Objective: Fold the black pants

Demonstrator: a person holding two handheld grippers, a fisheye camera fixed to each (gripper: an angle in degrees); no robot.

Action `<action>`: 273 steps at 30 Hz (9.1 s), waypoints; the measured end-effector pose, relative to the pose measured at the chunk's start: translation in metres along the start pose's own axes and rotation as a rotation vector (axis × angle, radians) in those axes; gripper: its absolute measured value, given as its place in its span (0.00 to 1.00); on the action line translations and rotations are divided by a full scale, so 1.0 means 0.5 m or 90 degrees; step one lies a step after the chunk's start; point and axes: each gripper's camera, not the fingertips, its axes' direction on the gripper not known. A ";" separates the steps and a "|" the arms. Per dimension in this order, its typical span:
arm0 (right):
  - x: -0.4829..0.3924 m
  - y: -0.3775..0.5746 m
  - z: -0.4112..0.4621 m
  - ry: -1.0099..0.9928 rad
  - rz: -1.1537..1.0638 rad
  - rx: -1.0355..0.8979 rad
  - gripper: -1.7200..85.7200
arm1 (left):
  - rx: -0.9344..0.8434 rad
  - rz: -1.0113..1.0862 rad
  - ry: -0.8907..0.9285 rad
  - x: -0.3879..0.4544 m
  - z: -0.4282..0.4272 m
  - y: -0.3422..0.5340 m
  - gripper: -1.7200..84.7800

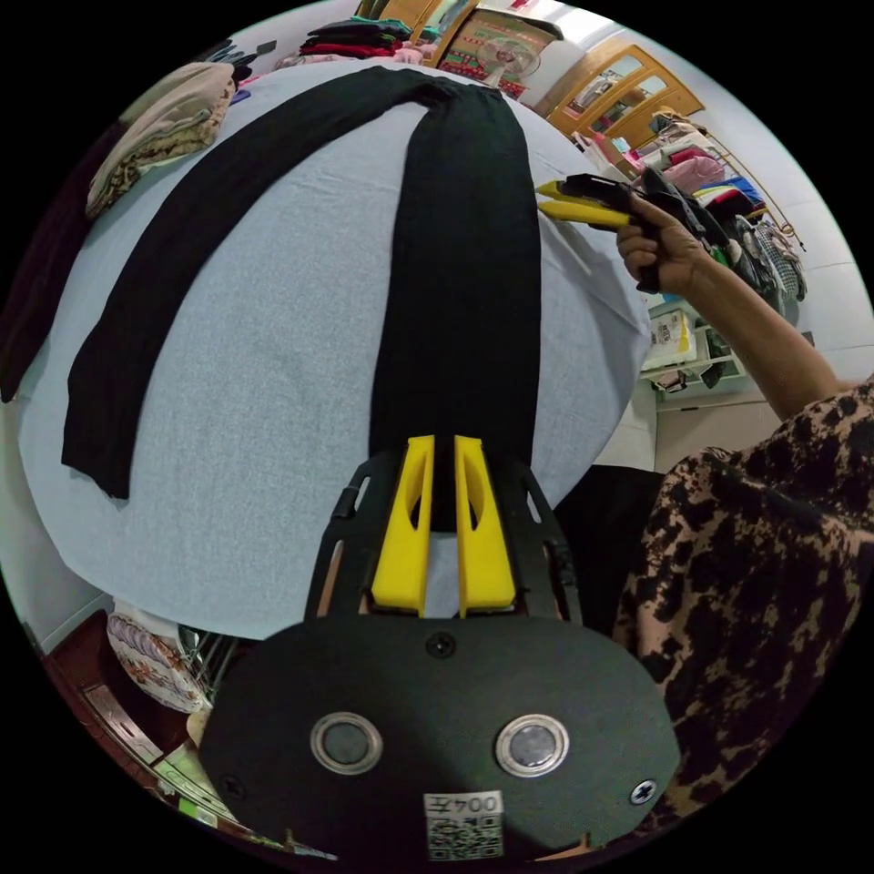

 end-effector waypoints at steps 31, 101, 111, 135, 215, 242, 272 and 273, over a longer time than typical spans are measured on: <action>-0.226 0.034 0.084 0.315 -0.214 -0.153 0.09 | 0.012 0.051 -0.053 0.051 0.047 0.009 0.03; -0.194 -0.429 -0.020 0.378 -0.624 -0.039 0.10 | 0.142 -0.477 -0.091 0.017 -0.174 -0.058 0.11; -0.206 -0.431 -0.006 0.357 -0.612 -0.046 0.10 | 0.206 -0.361 -0.229 -0.207 -0.350 -0.109 0.15; -0.247 -0.503 0.046 0.366 -0.603 -0.041 0.08 | 0.013 -0.243 -0.131 -0.335 -0.304 -0.272 0.05; -0.926 -1.830 0.361 0.483 -0.967 -0.401 0.01 | 0.235 -0.673 -0.218 0.491 0.020 -0.185 0.03; -0.555 -1.509 -0.073 0.545 -0.809 -0.231 0.01 | 0.217 -0.472 -0.149 0.576 0.115 -0.002 0.03; -0.356 -1.069 -0.156 0.399 -0.645 -0.258 0.12 | 0.060 -0.439 -0.167 0.542 0.186 0.035 0.03; -0.359 -1.037 -0.153 0.379 -0.648 -0.261 0.12 | 0.062 -0.443 -0.171 0.541 0.181 0.043 0.03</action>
